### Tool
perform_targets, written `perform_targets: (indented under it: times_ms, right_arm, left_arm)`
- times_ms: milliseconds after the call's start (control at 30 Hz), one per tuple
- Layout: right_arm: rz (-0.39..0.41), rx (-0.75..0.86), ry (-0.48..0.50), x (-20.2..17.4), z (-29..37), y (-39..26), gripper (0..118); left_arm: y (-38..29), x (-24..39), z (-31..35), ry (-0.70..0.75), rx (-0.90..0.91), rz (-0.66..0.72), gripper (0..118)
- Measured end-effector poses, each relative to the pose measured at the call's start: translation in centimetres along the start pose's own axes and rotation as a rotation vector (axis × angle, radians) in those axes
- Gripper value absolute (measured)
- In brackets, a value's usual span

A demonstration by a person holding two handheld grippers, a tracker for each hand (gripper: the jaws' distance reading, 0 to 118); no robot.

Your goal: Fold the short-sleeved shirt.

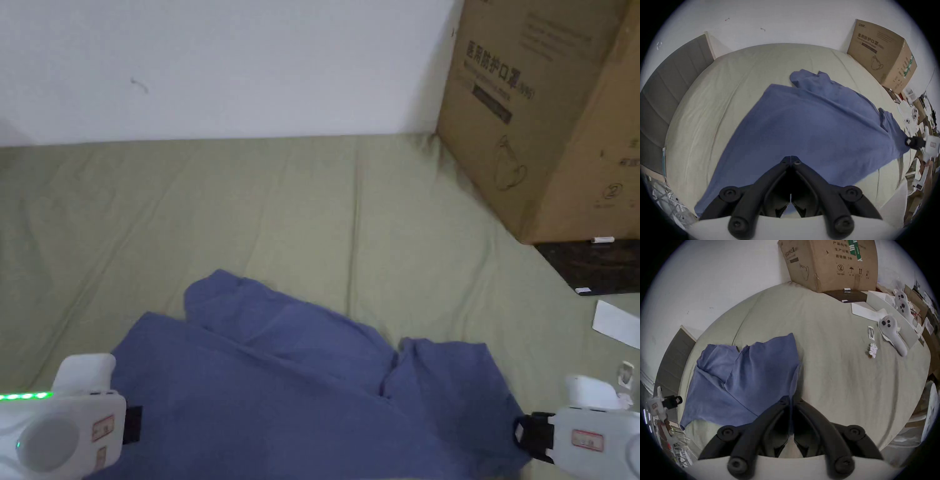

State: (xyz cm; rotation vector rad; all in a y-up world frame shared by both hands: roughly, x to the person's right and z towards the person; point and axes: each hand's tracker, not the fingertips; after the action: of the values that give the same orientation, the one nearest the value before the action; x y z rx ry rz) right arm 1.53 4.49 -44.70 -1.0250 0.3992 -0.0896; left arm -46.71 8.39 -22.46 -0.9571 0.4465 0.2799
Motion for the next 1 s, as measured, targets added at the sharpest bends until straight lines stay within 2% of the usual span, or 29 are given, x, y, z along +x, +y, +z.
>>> perform_targets:
  times_ms: [333,367,400,433,467,500,533,567,600,700,833,900,933,967,1000]
  right_arm:
    - [-0.004,-0.057,-0.044,0.1,-1.1,-0.3,3]
    - [-0.006,-0.058,-0.047,0.2,-1.2,-0.4,3]
    - [-0.016,-0.060,-0.051,0.3,-1.3,-0.3,3]
    - [-0.038,-0.069,-0.049,0.5,-1.3,-0.3,3]
    - [-0.050,-0.066,-0.042,0.7,-1.2,-0.3,3]
    - [-0.059,-0.064,-0.045,0.8,-1.3,-0.3,3]
    - [-0.060,-0.067,-0.052,0.7,-1.5,-0.1,3]
    - [-0.054,-0.069,-0.053,0.7,-1.5,-0.1,3]
    - [-0.047,-0.073,-0.062,0.6,-1.6,-0.1,3]
    - [-0.012,-0.088,-0.078,0.2,-2.0,-0.1,3]
    - [-0.020,-0.100,-0.077,0.5,-2.5,-0.1,3]
    - [-0.024,-0.104,-0.077,0.6,-2.5,-0.2,3]
    - [-0.024,-0.107,-0.077,0.4,-2.7,0.0,3]
    - [-0.022,-0.109,-0.079,0.4,-2.7,0.0,3]
    - [-0.021,-0.107,-0.080,0.3,-2.6,0.0,3]
  left_arm:
    - [10.1,-3.1,-9.2,0.023,-0.025,0.032,0]
    - [10.8,-3.3,-10.3,0.017,-0.032,0.034,5]
    - [11.4,-3.4,-11.3,0.024,-0.034,0.043,22]
    - [12.2,-3.5,-12.3,0.036,-0.043,0.045,46]
    - [12.6,-3.5,-12.8,0.050,-0.044,0.052,64]
    - [13.2,-3.6,-13.5,0.051,-0.038,0.064,72]
    - [13.8,-3.8,-14.3,0.047,-0.040,0.077,72]
    - [14.3,-3.9,-14.9,0.046,-0.042,0.089,92]
    - [14.8,-3.9,-15.4,0.049,-0.041,0.088,95]
    - [15.7,-3.6,-17.2,0.069,-0.060,0.072,94]
    - [15.1,-3.8,-18.9,0.064,-0.100,0.094,88]
    - [15.0,-3.3,-17.9,0.063,-0.089,0.031,60]
    - [15.2,-2.8,-17.3,0.096,-0.074,-0.020,40]
    - [15.2,-2.4,-16.9,0.121,-0.062,-0.041,1]
    - [15.1,-2.1,-16.5,0.164,-0.053,-0.045,1]
